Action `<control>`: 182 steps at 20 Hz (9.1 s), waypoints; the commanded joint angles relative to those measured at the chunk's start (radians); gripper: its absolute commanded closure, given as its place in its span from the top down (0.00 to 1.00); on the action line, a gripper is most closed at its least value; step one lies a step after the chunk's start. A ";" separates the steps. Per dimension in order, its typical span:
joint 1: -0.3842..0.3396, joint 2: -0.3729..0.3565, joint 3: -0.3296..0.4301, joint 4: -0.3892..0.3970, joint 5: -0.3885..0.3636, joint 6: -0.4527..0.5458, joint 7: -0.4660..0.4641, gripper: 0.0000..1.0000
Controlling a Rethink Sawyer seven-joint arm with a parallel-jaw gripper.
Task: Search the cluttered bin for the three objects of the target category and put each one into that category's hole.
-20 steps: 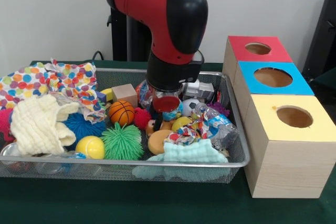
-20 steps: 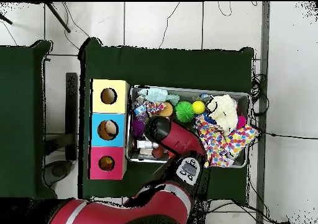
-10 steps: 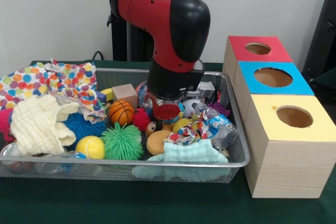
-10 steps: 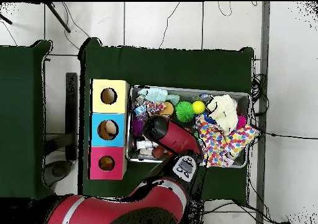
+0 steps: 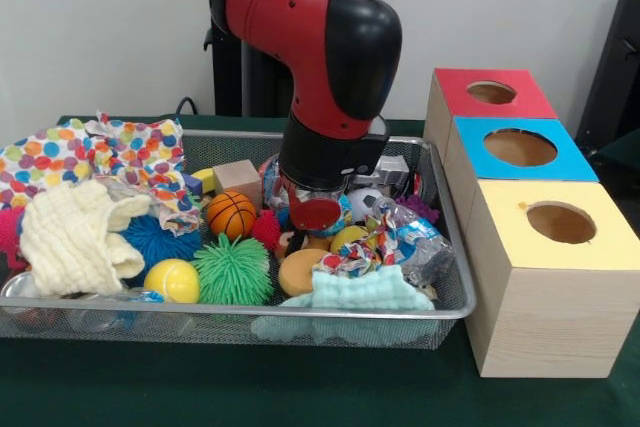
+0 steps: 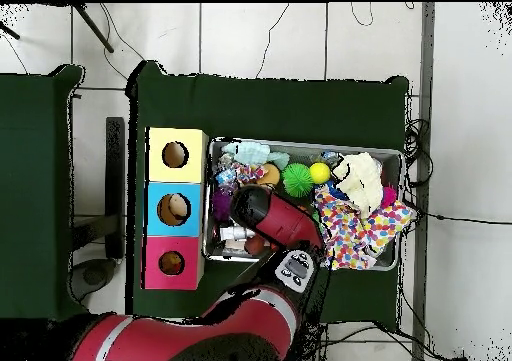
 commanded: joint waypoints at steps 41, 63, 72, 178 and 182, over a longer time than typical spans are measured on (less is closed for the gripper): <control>-0.097 -0.635 0.159 0.443 -0.473 0.179 -0.183 0.00; -0.255 -0.332 0.298 0.089 -0.672 0.125 -0.100 0.00; -0.275 -0.274 0.309 0.034 -0.700 0.085 -0.073 0.00; -0.316 -0.306 0.408 0.235 -0.716 -0.010 -0.009 1.00; -0.308 -0.299 0.408 0.251 -0.723 -0.033 -0.004 1.00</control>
